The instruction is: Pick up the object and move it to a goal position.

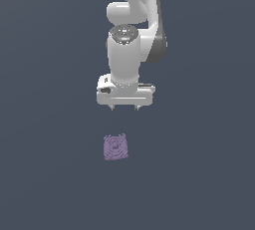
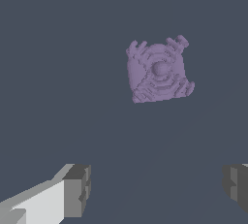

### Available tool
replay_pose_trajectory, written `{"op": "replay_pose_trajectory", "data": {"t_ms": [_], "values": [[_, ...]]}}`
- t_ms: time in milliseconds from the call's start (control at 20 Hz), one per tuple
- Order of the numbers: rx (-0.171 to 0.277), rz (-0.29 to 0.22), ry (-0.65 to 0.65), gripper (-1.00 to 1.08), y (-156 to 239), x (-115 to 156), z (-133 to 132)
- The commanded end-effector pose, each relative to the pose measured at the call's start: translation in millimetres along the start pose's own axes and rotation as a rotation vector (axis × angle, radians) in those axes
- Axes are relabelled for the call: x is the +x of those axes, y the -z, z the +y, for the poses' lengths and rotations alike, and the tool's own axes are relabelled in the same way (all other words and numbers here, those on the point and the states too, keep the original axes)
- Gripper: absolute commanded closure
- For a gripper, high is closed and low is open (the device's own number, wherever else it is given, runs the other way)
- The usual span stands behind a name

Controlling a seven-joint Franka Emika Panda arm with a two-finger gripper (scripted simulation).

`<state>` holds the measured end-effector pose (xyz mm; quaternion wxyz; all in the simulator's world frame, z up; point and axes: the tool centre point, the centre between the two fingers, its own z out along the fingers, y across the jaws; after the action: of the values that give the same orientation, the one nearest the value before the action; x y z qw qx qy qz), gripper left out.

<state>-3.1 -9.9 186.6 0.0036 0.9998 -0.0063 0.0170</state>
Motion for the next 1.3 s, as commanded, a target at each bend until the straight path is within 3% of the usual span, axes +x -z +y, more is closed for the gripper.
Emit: {"op": "replay_pose_trajectory", "data": {"t_ms": [0,1250], "values": [[0.000,0.000,0.000,-0.92,0.0,0.0,0.0],[0.016,-0.022,-0.047,-0.92,0.4,-4.1,3.3]]}}
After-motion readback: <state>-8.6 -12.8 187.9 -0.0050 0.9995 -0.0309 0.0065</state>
